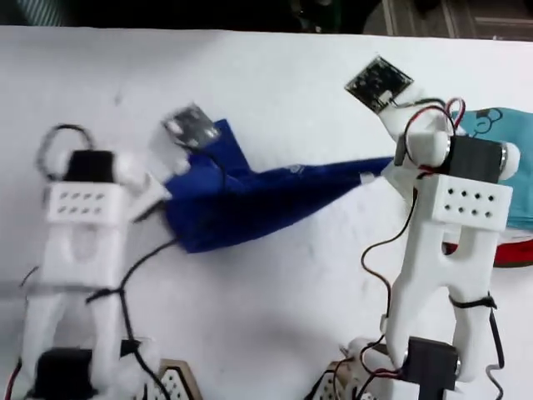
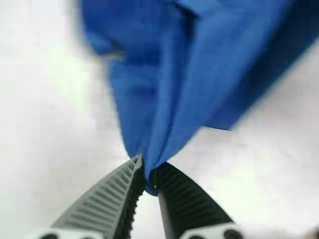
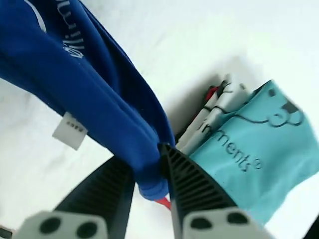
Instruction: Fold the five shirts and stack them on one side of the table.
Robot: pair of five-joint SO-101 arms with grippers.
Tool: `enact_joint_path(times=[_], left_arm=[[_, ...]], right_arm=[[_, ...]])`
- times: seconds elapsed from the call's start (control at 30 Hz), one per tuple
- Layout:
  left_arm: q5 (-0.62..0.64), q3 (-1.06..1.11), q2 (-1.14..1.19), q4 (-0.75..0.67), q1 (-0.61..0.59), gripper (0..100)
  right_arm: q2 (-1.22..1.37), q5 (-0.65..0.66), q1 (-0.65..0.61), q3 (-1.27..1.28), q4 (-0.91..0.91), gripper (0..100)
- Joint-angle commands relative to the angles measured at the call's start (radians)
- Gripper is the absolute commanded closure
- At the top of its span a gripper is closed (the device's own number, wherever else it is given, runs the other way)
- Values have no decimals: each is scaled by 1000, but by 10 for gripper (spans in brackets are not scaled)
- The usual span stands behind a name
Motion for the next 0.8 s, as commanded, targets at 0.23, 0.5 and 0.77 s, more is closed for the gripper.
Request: enact_joint_path(times=[0.23,0.5,0.77], left_arm=[[-8,-563,-185,-2,-165,979],[-8,-945,-183,-132,-206,979],[-9,-1112,-191,-198,-251,978]], right_arm=[[-45,-2,-124,-482,35,979],[-45,-64,-133,-686,-7,979],[-47,-66,-110,-864,-1,979]])
